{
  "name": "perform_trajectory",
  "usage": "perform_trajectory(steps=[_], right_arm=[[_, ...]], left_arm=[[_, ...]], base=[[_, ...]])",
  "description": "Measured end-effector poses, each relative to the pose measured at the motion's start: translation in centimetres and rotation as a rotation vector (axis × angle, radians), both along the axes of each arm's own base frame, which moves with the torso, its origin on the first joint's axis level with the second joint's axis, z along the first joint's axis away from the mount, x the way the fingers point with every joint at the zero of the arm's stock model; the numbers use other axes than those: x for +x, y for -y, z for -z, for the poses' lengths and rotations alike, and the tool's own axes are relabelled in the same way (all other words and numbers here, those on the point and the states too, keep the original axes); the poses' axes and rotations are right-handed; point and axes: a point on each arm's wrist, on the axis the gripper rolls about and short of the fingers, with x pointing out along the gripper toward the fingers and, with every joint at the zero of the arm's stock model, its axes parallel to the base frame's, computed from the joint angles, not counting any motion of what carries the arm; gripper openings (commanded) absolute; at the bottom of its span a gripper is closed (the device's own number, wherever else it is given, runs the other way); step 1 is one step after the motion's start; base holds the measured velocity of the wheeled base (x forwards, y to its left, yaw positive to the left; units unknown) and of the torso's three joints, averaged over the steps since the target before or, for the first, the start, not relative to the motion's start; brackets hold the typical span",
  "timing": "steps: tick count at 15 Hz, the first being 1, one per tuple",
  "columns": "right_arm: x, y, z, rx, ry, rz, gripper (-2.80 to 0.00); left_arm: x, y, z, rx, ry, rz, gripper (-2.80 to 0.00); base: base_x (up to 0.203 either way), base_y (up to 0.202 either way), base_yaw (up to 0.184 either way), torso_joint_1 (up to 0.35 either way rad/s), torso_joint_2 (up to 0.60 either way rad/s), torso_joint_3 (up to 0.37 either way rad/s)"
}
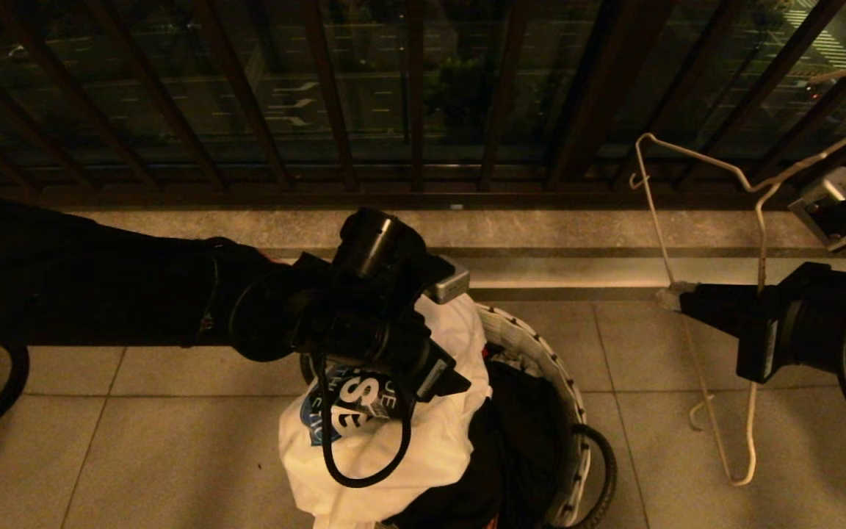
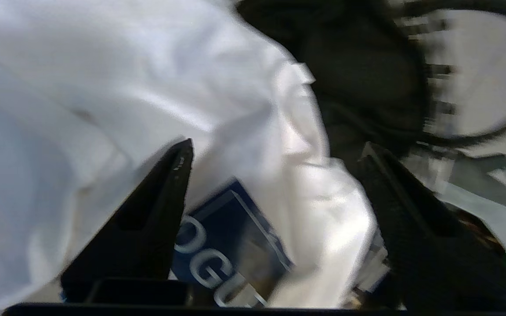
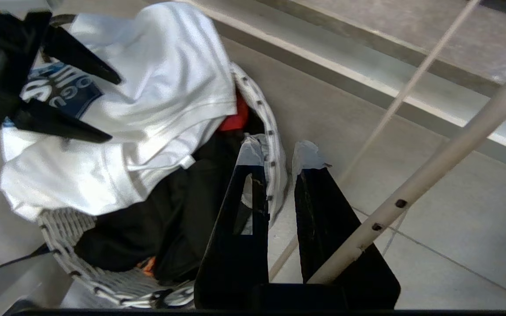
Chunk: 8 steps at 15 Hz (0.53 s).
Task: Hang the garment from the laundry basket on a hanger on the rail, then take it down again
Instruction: Pick up clothes from the basket
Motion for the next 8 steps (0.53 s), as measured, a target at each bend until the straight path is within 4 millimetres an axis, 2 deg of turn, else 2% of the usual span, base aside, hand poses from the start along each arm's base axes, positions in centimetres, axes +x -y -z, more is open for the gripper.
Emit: perform_trajectory(steps=[2,3,8], right_arm=[[0.0,0.1,0.0,0.001,0.002,0.005,-2.8],[0.0,0.1,-0.1,0.001,0.003,0.006,-2.8],[-0.2,0.2,-0.4,0.006,0.017,0.006,-2.8]], left_arm=[[0.4,0.3,0.4,0.017,0.004,-0.019,0.0],[0.5,0.4,0.6,0.022,0.001,-0.019,-2.8],[0.6,0.5,1.3,0.037,-0.012,-0.021,-2.8]], base=[[0.0,0.0,0.0,0.0,0.0,0.0],[0.0,0.0,0.0,0.0,0.0,0.0],[0.0,0.0,0.0,0.0,0.0,0.0]])
